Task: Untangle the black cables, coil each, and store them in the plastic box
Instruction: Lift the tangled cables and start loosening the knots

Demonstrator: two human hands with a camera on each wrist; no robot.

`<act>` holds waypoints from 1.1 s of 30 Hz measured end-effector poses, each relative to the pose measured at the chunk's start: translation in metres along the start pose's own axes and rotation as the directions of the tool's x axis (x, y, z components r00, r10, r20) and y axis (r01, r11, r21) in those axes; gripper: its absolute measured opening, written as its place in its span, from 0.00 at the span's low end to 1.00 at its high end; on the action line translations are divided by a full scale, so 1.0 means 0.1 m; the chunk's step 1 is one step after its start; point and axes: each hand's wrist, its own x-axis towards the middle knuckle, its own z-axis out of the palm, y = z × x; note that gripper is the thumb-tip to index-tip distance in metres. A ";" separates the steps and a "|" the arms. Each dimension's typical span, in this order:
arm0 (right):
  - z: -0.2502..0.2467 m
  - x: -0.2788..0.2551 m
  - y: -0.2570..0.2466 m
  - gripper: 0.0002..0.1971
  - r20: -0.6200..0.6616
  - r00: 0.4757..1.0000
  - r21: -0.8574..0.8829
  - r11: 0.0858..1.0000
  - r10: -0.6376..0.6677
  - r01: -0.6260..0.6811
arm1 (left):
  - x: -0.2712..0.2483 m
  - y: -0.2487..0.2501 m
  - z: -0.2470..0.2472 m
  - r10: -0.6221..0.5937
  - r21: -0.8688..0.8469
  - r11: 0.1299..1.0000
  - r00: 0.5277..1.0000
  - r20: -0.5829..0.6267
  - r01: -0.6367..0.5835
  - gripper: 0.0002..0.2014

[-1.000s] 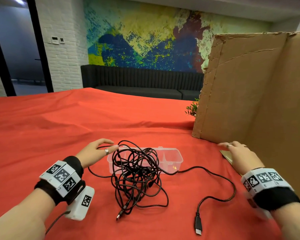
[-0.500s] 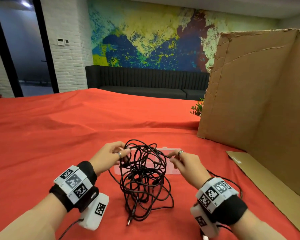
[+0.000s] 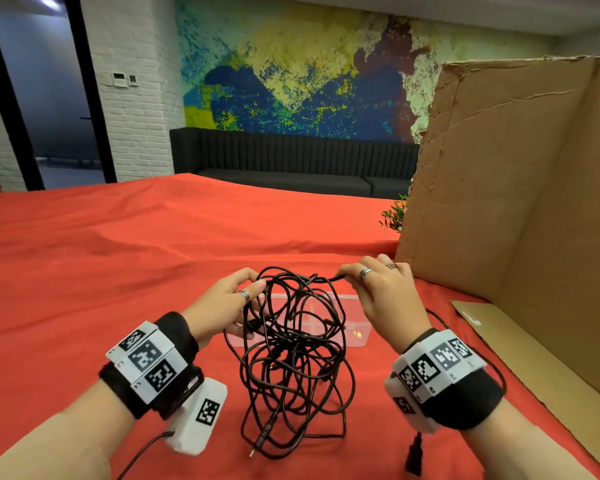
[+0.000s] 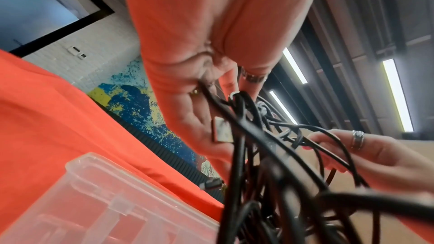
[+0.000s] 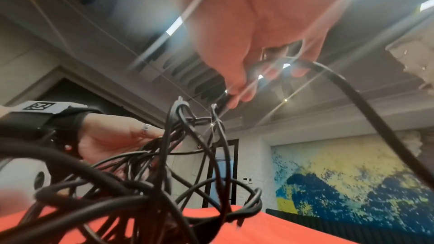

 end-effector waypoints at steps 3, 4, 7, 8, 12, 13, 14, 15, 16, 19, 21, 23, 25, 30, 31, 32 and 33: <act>-0.01 0.01 -0.06 0.17 0.126 0.991 0.033 0.999 -0.036 0.032 | -0.01 0.02 0.03 0.030 -0.050 0.998 0.999 0.011 -0.030 0.08; 0.00 0.01 -0.08 0.20 0.184 0.982 0.057 0.998 -0.038 0.028 | -0.01 0.02 0.03 0.045 -0.067 0.997 0.999 0.007 -0.044 0.08; -0.02 0.02 -0.09 0.21 0.320 0.947 0.152 0.985 0.026 -0.078 | -0.03 0.05 0.06 0.065 -0.087 0.994 0.997 0.030 -0.062 0.08; -0.02 0.03 -0.11 0.18 0.343 0.938 0.185 0.976 0.044 -0.113 | -0.03 0.06 0.07 0.072 -0.099 0.993 0.996 0.050 -0.067 0.07; -0.04 0.03 -0.20 0.10 0.412 0.903 0.416 0.857 0.122 -0.305 | -0.06 0.17 0.12 0.126 -0.148 0.982 0.989 0.076 -0.114 0.07; -0.05 0.04 -0.21 0.10 0.414 0.898 0.518 0.772 0.149 -0.367 | -0.06 0.21 0.12 0.144 -0.144 0.980 0.988 0.063 -0.134 0.06; -0.08 0.06 -0.21 0.10 0.402 0.897 0.607 0.681 0.182 -0.410 | -0.05 0.24 0.12 0.164 -0.132 0.979 0.986 0.043 -0.157 0.06; -0.12 0.08 -0.21 0.12 0.390 0.898 0.667 0.609 0.204 -0.429 | -0.05 0.26 0.13 0.184 -0.112 0.977 0.983 0.021 -0.181 0.06; -0.16 0.11 -0.22 0.15 0.396 0.897 0.692 0.578 0.198 -0.433 | -0.05 0.28 0.14 0.212 -0.086 0.974 0.977 0.003 -0.211 0.06; -0.24 0.17 -0.29 0.22 0.416 0.908 0.651 0.684 0.041 -0.329 | -0.05 0.32 0.20 0.312 0.017 0.950 0.950 0.015 -0.312 0.05; -0.24 0.20 -0.32 0.16 0.406 0.914 0.624 0.735 -0.018 -0.263 | -0.05 0.34 0.24 0.328 0.050 0.943 0.944 0.033 -0.330 0.04; -0.22 0.22 -0.30 0.07 0.396 0.918 0.616 0.739 0.006 -0.271 | -0.05 0.35 0.24 0.278 -0.013 0.961 0.961 0.006 -0.278 0.06; -0.21 0.21 -0.27 0.02 0.414 0.909 0.643 0.688 0.056 -0.335 | -0.02 0.32 0.16 0.141 -0.201 0.970 0.990 -0.001 -0.138 0.12; -0.17 0.15 -0.13 0.05 0.363 0.919 0.679 0.631 0.155 -0.375 | 0.04 0.00 0.03 -0.055 0.077 0.996 0.991 0.125 0.046 0.11; -0.17 0.13 -0.12 0.04 0.364 0.911 0.699 0.590 0.193 -0.404 | 0.04 -0.07 0.07 -0.077 0.119 0.991 0.979 0.188 0.055 0.12; -0.15 0.12 -0.11 0.05 0.374 0.896 0.727 0.524 0.238 -0.443 | 0.04 -0.13 0.12 -0.097 0.094 0.993 0.963 0.252 0.076 0.11; -0.15 0.11 -0.11 0.05 0.392 0.876 0.756 0.445 0.280 -0.480 | 0.03 -0.16 0.17 -0.135 0.026 0.991 0.938 0.319 0.134 0.13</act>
